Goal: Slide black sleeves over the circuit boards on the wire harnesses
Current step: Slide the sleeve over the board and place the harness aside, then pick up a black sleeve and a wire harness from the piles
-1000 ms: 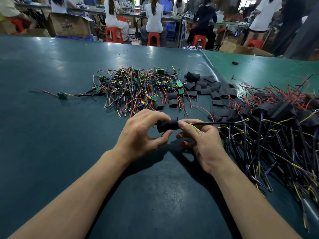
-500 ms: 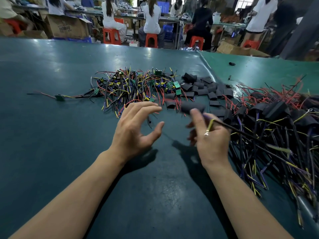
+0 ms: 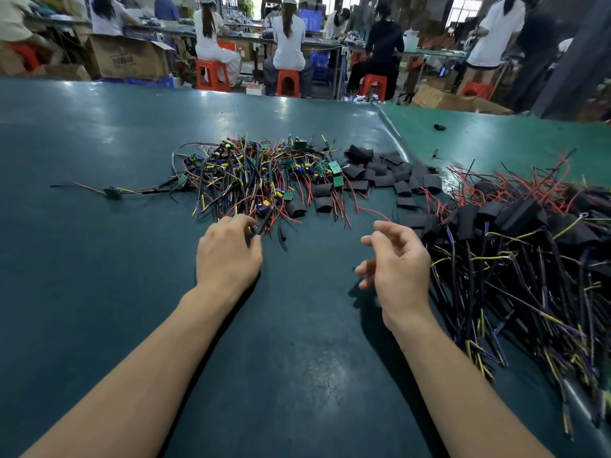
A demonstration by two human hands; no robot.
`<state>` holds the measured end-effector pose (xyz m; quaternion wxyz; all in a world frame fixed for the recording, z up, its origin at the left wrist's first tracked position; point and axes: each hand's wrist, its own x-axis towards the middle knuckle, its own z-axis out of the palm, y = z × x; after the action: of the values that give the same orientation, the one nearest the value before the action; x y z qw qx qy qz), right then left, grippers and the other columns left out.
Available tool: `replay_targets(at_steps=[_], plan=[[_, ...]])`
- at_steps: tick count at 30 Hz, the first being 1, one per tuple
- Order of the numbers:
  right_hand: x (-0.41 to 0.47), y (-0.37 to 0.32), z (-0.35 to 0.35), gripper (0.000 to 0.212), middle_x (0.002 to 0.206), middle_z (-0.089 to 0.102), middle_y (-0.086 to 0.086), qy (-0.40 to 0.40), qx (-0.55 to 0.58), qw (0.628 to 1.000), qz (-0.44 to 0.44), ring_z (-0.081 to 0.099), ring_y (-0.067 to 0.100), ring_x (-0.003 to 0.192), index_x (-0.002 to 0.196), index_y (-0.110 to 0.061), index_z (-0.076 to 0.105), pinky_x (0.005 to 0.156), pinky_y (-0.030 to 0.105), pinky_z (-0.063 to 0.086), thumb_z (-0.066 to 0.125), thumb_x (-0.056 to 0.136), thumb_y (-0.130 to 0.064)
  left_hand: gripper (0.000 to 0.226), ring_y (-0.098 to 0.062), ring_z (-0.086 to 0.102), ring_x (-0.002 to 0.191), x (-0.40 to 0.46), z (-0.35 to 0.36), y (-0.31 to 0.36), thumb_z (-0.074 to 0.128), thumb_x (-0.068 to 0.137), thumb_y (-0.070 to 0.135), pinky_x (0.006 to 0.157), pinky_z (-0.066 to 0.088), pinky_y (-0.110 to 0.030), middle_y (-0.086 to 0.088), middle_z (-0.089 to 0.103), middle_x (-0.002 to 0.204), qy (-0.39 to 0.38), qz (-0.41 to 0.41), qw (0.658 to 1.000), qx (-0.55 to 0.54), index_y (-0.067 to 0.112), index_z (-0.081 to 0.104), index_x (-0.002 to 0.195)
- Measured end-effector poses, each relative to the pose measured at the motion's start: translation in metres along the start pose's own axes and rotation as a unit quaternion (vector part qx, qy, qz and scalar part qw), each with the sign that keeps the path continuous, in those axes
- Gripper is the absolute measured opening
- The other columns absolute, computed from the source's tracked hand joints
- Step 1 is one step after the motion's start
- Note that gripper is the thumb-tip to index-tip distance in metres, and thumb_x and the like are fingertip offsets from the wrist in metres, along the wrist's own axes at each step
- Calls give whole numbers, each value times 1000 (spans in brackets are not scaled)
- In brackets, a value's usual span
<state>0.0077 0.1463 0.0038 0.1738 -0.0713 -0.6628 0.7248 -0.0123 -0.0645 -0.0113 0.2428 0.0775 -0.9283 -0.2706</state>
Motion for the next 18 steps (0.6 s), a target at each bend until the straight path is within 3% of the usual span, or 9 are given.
replay_targets(at_steps=[7,10,12,15,18], plan=[[-3,1,0,15,83,68,2,-27,-37,999,-19,56,13,41,95,-23,61,34,23,39,52,97,-11,24,-30,65,85,-1,-5,5,55,95,12,84,50,-42,-5,73,93,94,27,990,-102,11,68,115],[-4,2,-1,17,71,68,-3,-44,-59,997,-19,56,12,41,91,-22,64,35,23,39,52,97,-11,25,-13,51,58,-4,-8,12,54,95,7,66,46,-38,11,56,70,91,90,977,-171,11,61,118],[-4,4,0,17,70,68,-3,-64,-89,994,-21,57,11,43,90,-22,64,37,23,41,54,97,-11,22,-9,48,57,-10,-10,18,52,93,8,60,43,-33,10,53,69,56,163,959,-226,11,63,112],[-4,7,1,13,83,68,-2,-89,-157,982,-51,61,17,56,99,-25,63,46,28,49,60,94,-14,25,-21,52,65,-20,-14,25,53,90,2,66,46,-28,-2,55,74,10,282,922,-263,7,62,113],[-2,8,2,41,100,64,-7,-121,-232,963,-61,64,25,72,128,-25,56,69,36,54,68,89,-19,29,-20,55,71,-23,-18,26,56,87,-4,73,48,-27,-2,57,79,36,339,902,-267,5,62,115]])
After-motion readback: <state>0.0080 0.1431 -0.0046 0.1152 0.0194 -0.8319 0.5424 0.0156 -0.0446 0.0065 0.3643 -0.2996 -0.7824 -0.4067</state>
